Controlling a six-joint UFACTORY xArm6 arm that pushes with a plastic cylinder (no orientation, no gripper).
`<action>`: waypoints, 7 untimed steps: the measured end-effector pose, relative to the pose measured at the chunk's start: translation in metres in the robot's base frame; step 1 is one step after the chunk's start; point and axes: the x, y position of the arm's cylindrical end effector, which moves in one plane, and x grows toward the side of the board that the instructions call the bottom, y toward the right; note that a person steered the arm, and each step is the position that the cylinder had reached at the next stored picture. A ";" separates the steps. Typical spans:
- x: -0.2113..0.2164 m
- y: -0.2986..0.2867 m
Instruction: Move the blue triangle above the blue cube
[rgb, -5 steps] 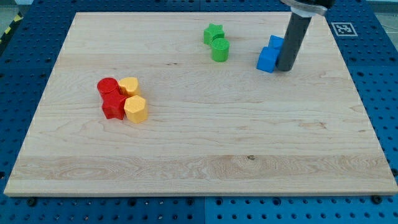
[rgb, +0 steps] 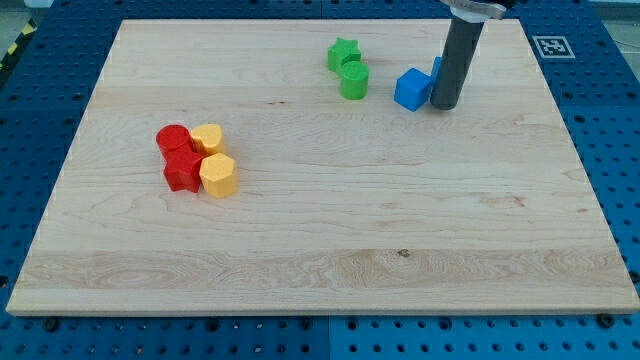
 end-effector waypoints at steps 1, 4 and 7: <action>-0.009 -0.006; -0.022 -0.026; -0.033 -0.031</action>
